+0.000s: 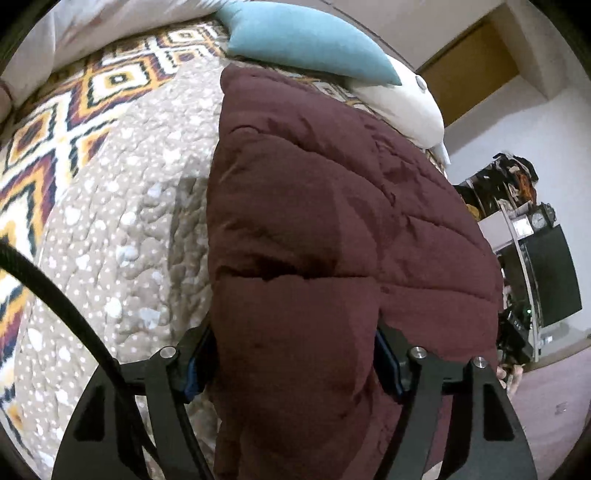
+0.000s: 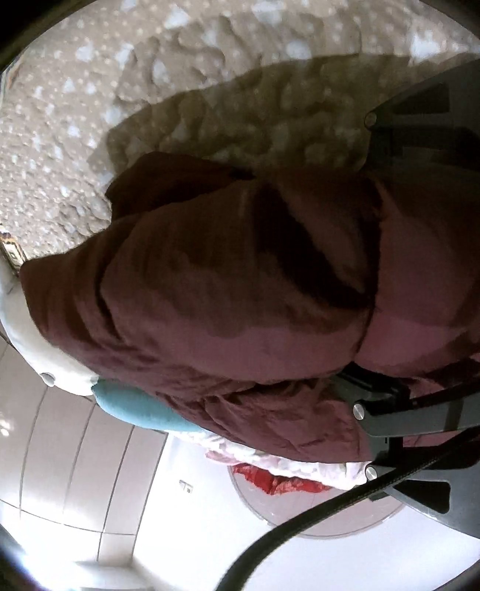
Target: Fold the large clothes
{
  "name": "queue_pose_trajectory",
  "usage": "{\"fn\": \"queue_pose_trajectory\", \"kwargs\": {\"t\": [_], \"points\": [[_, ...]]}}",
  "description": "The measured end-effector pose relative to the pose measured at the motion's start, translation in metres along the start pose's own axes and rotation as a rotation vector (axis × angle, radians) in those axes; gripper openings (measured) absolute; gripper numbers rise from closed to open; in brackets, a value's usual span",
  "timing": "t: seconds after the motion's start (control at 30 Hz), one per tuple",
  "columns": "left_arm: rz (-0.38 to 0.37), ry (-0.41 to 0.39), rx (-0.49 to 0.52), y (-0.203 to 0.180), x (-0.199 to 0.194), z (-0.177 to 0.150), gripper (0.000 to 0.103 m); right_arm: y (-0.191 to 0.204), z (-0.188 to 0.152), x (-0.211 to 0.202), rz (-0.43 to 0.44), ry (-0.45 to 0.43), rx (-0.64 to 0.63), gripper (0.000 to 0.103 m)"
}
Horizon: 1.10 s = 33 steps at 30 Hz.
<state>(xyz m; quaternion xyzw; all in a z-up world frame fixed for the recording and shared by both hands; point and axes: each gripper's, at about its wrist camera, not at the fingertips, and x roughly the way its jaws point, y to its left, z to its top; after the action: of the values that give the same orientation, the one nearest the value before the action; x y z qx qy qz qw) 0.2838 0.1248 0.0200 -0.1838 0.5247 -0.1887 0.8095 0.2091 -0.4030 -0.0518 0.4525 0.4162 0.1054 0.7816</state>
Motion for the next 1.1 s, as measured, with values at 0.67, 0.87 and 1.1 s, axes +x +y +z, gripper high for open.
{"fn": "queue_pose_trajectory", "kwargs": {"t": [0.67, 0.87, 1.1], "points": [[0.078, -0.18, 0.174, -0.035, -0.108, -0.033, 0.074, 0.101, -0.022, -0.133, -0.171, -0.192, -0.348, 0.049], [0.196, -0.13, 0.109, -0.024, -0.037, -0.007, 0.074, 0.118, -0.041, -0.031, -0.117, -0.029, -0.405, 0.041], [0.1, -0.122, -0.049, 0.027, -0.008, -0.011, 0.092, 0.032, 0.002, -0.02, -0.115, -0.077, -0.196, 0.0]]}}
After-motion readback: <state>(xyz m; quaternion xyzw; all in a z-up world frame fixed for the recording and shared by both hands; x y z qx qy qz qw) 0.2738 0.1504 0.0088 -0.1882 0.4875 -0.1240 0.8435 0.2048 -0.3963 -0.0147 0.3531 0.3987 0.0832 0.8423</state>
